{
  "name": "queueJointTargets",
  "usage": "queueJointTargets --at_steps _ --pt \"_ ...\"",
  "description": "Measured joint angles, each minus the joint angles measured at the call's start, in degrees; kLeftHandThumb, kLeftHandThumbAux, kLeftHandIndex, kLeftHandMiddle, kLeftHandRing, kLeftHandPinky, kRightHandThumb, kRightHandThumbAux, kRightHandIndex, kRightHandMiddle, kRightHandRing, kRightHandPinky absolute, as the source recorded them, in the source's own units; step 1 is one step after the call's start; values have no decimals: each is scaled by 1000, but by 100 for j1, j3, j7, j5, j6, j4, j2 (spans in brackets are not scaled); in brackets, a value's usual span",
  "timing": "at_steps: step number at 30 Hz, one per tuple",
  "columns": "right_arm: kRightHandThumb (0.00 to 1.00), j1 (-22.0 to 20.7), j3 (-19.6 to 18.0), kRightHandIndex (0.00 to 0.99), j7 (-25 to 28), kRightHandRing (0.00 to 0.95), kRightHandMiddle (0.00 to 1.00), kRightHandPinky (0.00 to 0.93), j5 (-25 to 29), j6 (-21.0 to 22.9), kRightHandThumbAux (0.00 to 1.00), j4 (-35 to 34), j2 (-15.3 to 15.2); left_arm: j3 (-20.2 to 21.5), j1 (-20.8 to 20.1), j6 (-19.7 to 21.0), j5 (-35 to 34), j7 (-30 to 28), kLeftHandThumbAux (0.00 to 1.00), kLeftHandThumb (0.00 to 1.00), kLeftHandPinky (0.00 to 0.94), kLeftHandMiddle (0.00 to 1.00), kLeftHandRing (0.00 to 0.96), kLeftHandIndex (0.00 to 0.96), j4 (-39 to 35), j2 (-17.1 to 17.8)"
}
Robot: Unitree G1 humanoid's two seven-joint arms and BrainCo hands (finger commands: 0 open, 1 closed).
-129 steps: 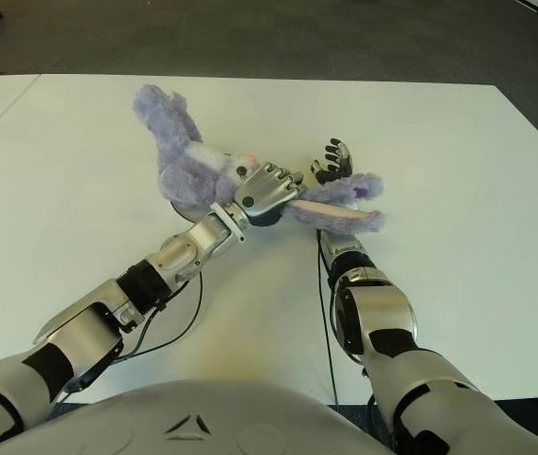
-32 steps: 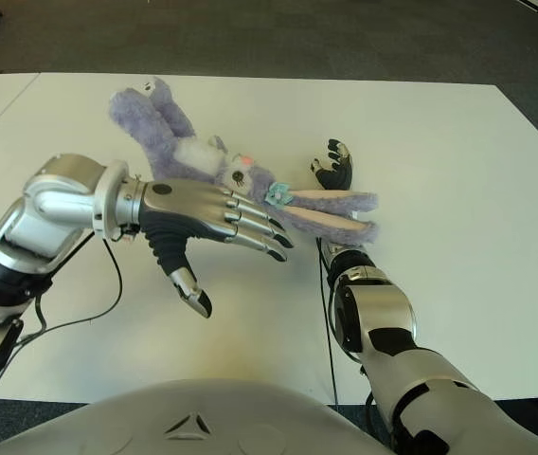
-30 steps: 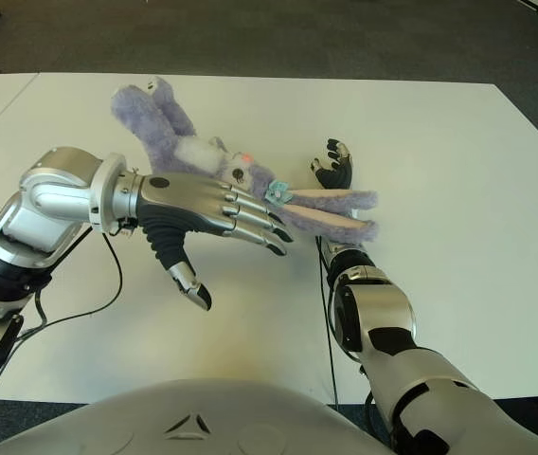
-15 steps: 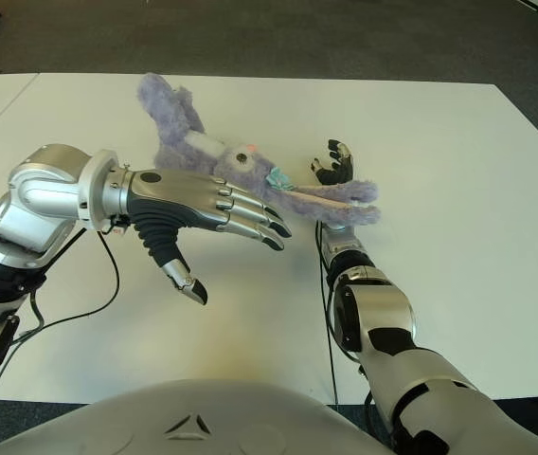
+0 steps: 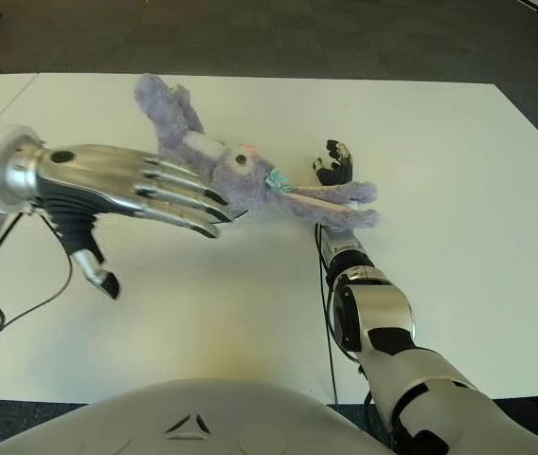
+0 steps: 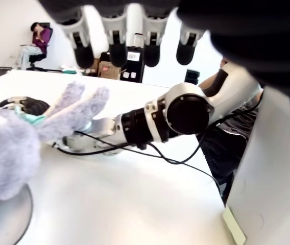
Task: Put the doll into the plate.
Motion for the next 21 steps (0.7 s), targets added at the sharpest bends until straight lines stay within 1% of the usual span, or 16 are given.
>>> queueJointTargets --at_steps 2,3,4,5,6,7,8,12,14,17,21 --pt "555 2 0 216 -2 180 222 168 -1 0 866 0 -2 139 -74 -205 -495 -428 384 145 66 0 0 0 467 20" --pt "557 0 0 217 -2 181 223 168 -1 0 866 -1 -2 208 -111 -249 -707 -623 386 148 68 0 0 0 637 11" --pt "567 -1 0 221 -2 182 225 164 -2 0 868 -3 -2 281 -167 -278 -972 -843 411 179 82 0 0 0 831 -14" --pt "573 -2 -1 222 -2 183 226 163 -1 0 867 -4 -4 322 -241 -278 -1211 -1035 418 187 85 0 0 0 996 -48" --pt "576 -3 -2 222 -2 181 225 159 -1 0 868 -4 -4 358 -321 -268 -1476 -1216 425 196 52 0 0 0 1164 -84" --pt "578 -3 -2 223 -2 181 225 158 -1 0 868 -4 -2 377 -380 -248 -1675 -1335 426 198 47 0 0 0 1278 -112" --pt "581 -5 -2 223 -1 179 224 154 -1 0 870 -4 0 391 -444 -218 -1911 -1405 424 202 11 0 0 0 1406 -138" --pt "591 -4 -13 228 31 177 223 154 4 0 871 -1 24 471 -632 -12 -2851 -1454 425 203 0 0 0 0 1850 -166" --pt "595 1 -26 229 43 177 223 155 12 0 870 1 24 474 -687 15 -3109 -1458 425 203 0 0 0 0 1978 -163" --pt "598 3 -37 229 61 177 223 155 26 0 869 2 26 457 -726 19 -3372 -1461 425 203 0 0 0 0 2105 -146" --pt "600 3 -47 229 67 177 224 155 34 0 868 2 26 421 -743 12 -3510 -1464 425 203 0 0 0 0 2188 -134"
